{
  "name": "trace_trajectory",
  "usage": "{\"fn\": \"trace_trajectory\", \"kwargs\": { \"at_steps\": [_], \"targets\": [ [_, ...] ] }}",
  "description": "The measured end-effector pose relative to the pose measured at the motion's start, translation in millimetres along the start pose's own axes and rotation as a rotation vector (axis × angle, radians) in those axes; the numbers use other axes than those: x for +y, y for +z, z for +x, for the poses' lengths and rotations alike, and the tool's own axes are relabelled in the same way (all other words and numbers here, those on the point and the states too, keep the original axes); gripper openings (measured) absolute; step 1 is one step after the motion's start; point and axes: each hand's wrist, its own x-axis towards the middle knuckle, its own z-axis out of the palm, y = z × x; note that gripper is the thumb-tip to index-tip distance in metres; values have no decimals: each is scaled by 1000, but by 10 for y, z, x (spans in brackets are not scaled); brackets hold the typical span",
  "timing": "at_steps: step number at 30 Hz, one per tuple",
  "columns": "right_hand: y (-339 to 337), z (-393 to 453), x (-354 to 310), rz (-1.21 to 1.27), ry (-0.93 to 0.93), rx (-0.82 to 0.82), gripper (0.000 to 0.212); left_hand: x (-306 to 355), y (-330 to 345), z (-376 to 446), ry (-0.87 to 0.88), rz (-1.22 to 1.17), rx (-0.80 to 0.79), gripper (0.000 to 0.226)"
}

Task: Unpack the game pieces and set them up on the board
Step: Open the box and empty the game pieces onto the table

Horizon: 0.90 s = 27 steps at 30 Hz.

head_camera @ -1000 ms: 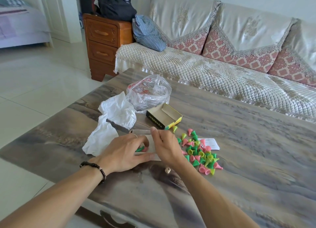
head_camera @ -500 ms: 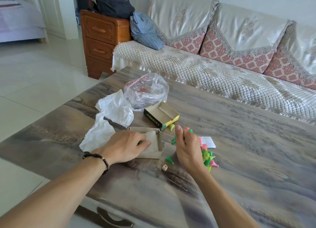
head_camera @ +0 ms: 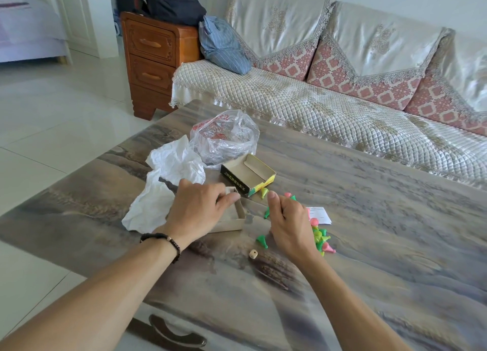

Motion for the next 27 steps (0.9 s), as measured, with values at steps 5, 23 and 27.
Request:
{"fn": "trace_trajectory", "kwargs": {
  "at_steps": [5, 23, 27],
  "targets": [
    [-231, -1, 140, -48, 50, -13, 56, 438, 111, 18, 195, 5, -64, 46],
    [-525, -162, 634, -114, 318, 78, 47, 1009, 757, -23, 374, 47, -253, 30],
    [-566, -224, 624, -200, 229, 59, 44, 912, 584, -32, 322, 8, -225, 36]
  ]
}}
